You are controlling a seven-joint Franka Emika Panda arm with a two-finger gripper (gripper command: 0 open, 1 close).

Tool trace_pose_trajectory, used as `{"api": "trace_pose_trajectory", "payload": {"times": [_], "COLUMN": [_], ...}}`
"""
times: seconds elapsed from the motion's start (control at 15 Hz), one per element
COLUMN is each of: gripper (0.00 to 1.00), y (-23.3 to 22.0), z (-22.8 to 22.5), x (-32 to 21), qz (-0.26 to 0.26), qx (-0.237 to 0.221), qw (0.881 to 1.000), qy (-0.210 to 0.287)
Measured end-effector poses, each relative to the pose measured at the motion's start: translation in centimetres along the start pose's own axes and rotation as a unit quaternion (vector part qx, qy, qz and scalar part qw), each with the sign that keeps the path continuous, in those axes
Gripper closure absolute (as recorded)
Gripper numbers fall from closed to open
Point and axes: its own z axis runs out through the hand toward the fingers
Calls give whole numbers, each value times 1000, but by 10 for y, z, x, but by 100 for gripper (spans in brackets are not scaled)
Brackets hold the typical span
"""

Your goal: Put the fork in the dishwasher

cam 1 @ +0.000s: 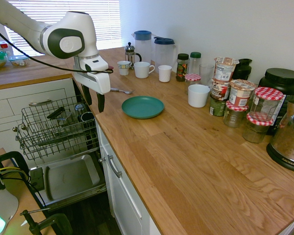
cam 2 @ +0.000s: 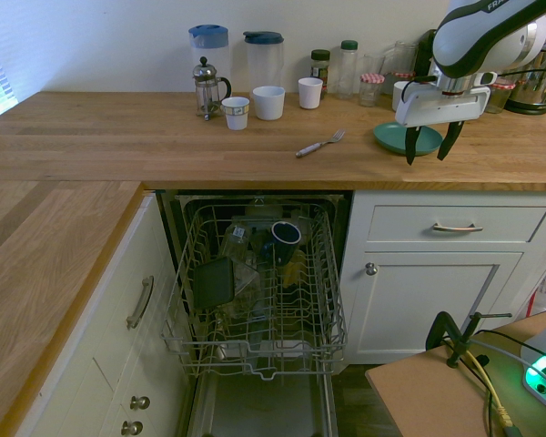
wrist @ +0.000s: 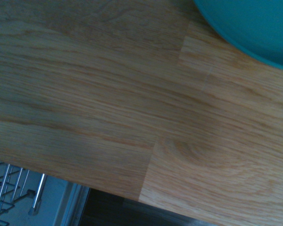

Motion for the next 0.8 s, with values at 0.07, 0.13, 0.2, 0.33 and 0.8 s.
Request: {"api": "trace_pose_trajectory", "payload": {"times": [0.07,0.13,0.2,0.33,0.8], "gripper": [0,0,0,0,0], "y": [0,-1,-3,-13,-108], "z": [0,0,-3,-10,-32], "x": [0,0,1,2,0], "qz": [0,1,6,28,195], "qx": [0,1,4,11,42], "qw": [1000,1000,1000,1000,980], "qy": [0,1,3,8,-11]}}
